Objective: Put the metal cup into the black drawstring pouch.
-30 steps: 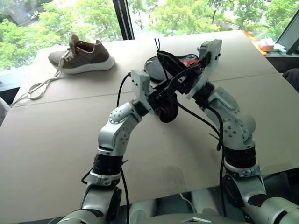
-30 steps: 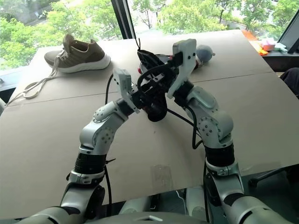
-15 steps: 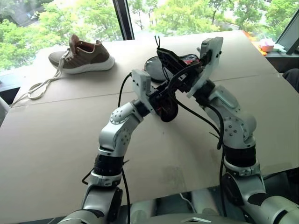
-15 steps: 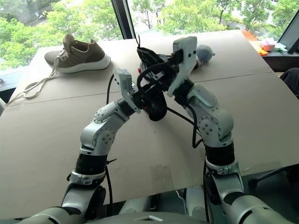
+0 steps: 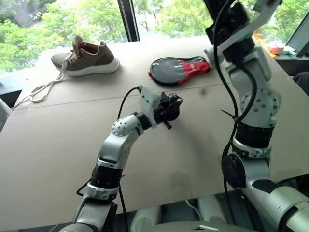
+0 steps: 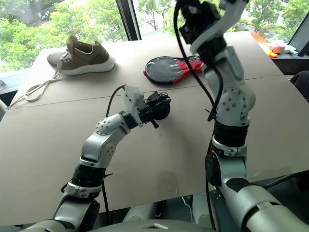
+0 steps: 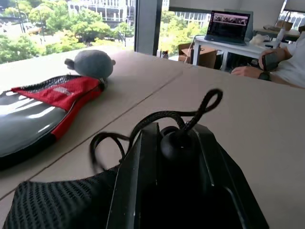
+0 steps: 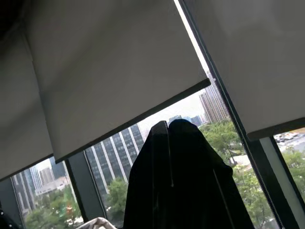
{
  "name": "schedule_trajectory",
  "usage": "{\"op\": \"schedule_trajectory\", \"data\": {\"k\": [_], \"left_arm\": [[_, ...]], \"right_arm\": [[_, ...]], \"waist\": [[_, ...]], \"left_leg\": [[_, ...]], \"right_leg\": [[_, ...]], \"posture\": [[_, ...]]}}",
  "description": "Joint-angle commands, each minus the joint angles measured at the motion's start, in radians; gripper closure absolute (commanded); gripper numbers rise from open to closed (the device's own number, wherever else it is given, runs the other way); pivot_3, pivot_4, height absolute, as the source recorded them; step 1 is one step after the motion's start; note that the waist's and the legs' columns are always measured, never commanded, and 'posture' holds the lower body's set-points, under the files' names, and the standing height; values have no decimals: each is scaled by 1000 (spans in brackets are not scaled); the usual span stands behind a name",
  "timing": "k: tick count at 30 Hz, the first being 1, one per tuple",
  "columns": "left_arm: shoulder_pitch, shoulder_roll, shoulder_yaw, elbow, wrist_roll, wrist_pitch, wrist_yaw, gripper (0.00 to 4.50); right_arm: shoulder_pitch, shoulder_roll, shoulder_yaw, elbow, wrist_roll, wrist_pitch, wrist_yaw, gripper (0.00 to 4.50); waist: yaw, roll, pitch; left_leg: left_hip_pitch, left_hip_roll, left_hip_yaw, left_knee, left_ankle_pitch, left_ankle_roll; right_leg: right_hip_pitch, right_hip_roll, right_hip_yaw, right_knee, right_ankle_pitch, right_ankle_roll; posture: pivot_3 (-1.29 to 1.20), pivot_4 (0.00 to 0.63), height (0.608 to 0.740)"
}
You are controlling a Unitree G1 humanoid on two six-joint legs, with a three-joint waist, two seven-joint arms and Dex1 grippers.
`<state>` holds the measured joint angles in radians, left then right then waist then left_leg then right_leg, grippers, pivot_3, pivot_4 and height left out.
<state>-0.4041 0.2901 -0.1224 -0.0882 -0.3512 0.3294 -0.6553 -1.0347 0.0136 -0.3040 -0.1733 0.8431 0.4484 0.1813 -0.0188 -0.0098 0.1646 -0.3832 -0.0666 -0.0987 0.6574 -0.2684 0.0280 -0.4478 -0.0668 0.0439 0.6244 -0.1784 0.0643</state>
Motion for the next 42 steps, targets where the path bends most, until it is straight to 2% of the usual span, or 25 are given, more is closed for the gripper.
{"op": "schedule_trajectory", "data": {"k": [1, 6, 10, 15, 18, 24, 27, 31, 32, 39, 42], "left_arm": [[-7, 5, 14, -25, -2, -7, -9, 4281], [-7, -2, 19, -22, -4, -5, -4, 4281], [5, 2, 20, -33, -6, -4, -7, 4281], [26, 16, 36, -58, -25, -12, -30, 4281], [32, 21, 46, -65, -26, -12, -26, 4281], [62, 26, 70, -88, -43, -13, -40, 4281], [90, 33, 71, -111, -65, -8, -65, 4281], [116, 23, 91, -120, -121, 15, -84, 4281], [125, 18, 99, -126, -152, 30, -95, 4281], [187, 27, 112, -146, -236, 63, -144, 4281], [199, 38, 108, -139, -216, 43, -151, 4281]], "right_arm": [[-76, 23, -107, 19, 134, -63, -101, 4500], [21, -47, 12, -21, 90, 33, -38, 4500], [175, -171, 180, -53, -38, 104, 62, 4500], [284, -269, 272, -69, -129, 147, 121, 4500], [319, -285, 274, -88, -96, 192, 147, 4500], [401, -417, 349, -178, -30, 380, 295, 4500], [408, -433, 378, -204, -7, 448, 317, 4500], [398, -418, 420, -214, -31, 489, 307, 3235], [391, -407, 427, -205, -45, 494, 291, 2759], [381, -359, 426, -177, -63, 553, 249, 2759], [381, -347, 421, -163, -75, 582, 222, 2759]], "waist": [[-1, 0, 0], [-2, 0, 0], [-13, 0, 0], [-18, 0, -1], [-18, 0, -1], [-17, -1, -1], [-20, -1, -1], [-17, -1, -1], [-17, -2, -1], [-16, -2, -1], [-14, -2, -1]], "left_leg": [[0, 0, 0, 0, 0, 0], [0, 0, 1, 0, 0, 0], [1, 0, 3, 0, 0, 0], [0, 0, 3, 0, 0, 1], [0, 0, 2, 0, 0, 1], [0, 0, 2, 0, -1, 2], [0, 0, 2, 0, -1, 2], [1, 0, 2, 0, -2, 4], [0, 0, 1, 1, -2, 4], [0, 0, 1, 4, -1, 1], [0, 0, 1, 4, -1, 2]], "right_leg": [[0, 0, 0, 0, 0, 0], [0, -1, 0, 0, 0, 0], [0, -1, 1, 1, 0, 0], [0, -1, 1, 1, 0, 0], [0, -1, 0, 1, 0, 0], [0, -1, 0, 0, 0, 0], [0, -1, 0, 0, 0, 0], [1, -1, 0, 0, 0, 0], [1, -2, 0, 0, 0, 0], [1, -2, 0, 1, 0, 0], [1, -2, -1, 1, 0, 0]], "posture": [[0, 150, 740], [0, 150, 740], [0, 150, 740], [0, 150, 740], [0, 150, 740], [0, 150, 740], [0, 150, 740], [0, 150, 740], [0, 150, 740], [0, 150, 740], [0, 150, 740]]}}
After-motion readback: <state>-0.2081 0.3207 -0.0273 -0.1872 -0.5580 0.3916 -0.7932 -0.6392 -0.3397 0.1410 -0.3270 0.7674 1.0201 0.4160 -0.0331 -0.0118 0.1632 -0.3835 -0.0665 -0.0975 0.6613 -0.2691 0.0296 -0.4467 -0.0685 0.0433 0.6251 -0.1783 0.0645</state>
